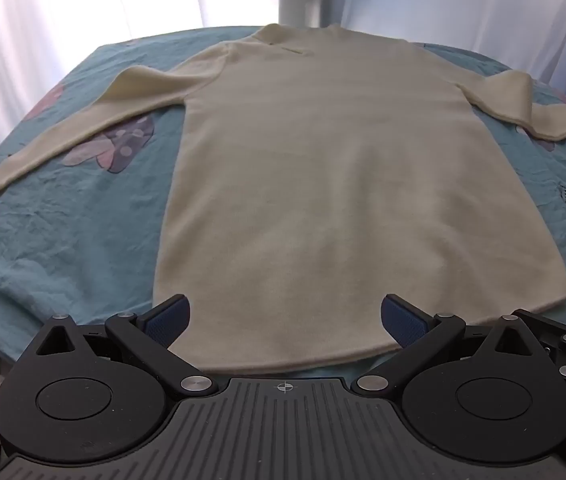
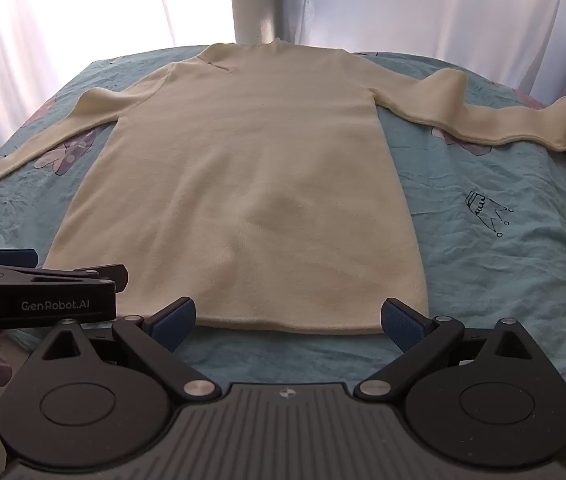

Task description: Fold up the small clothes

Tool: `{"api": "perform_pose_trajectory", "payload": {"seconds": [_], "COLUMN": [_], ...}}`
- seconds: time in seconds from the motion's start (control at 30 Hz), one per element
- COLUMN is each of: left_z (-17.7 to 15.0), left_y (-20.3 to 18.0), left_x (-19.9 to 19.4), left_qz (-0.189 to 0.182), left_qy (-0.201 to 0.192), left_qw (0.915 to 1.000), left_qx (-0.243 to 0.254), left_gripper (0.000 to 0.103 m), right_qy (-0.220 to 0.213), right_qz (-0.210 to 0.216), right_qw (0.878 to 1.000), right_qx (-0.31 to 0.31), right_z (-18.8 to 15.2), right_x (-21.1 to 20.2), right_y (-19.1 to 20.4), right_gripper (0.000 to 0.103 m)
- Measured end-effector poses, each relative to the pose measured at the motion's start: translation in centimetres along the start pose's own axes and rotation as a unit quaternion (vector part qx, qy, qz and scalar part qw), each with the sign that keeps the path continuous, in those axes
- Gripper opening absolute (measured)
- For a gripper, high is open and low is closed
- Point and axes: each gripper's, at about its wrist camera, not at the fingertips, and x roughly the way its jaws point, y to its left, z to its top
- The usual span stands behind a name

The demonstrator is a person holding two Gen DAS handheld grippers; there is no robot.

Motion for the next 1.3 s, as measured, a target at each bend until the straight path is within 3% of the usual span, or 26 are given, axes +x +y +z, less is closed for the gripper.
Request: {"api": "perform_pose_trajectory", "payload": {"seconds": [0.63, 1.0, 1.3], "left_z": [-0.34, -0.28, -0.08], "left_y": [0.09, -0.04, 0.32], "left_x": [0.25, 0.48, 0.89], "left_qz": [-0.014, 0.013, -0.022], "left_qy": [0.009, 0.001, 0.015], "left_qw": [0.9999, 0.9998, 0.9996], "left_qx": [-0.003, 0.016, -0.003], "left_gripper": [0.103, 0.103, 0.103], "right_qy": [-0.002, -0.004, -0.005], "right_qz": [0.007, 0.009, 0.014], "right_qw": [1.0, 1.0, 1.0], "right_qx": [0.006, 0.006, 0.007], "right_z": [0.07, 0.23, 0.43], "right_x": [-0.03, -0.07, 0.01], "right_y": [-0.12, -0.07, -0.16], "right_gripper": [0.099, 0.099, 0.099]}}
